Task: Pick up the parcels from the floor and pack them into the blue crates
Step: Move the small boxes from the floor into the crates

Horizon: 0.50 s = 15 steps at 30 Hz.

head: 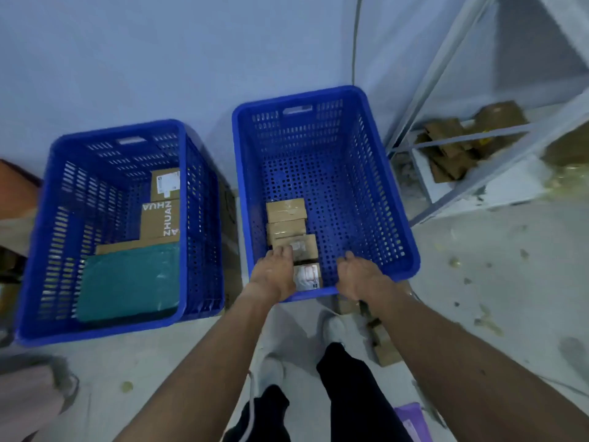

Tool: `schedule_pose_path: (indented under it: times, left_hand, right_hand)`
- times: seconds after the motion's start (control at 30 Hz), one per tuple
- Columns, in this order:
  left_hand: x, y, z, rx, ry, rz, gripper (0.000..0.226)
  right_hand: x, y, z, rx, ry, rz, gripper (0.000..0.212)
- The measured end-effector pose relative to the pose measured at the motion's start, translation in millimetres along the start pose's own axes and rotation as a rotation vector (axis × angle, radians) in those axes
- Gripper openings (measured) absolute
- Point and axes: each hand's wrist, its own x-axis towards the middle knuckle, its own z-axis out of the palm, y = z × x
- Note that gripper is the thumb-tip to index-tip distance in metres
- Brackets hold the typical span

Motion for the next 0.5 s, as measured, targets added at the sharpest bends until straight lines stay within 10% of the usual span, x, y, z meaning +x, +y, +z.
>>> schedule_pose_path:
  times: [0.5]
  left_hand:
    - [-120,20,-28,0.186,0.038,0.394,0.063]
  right_hand:
    - [-213,-9,75,0.312,0.186,0.422,0.048]
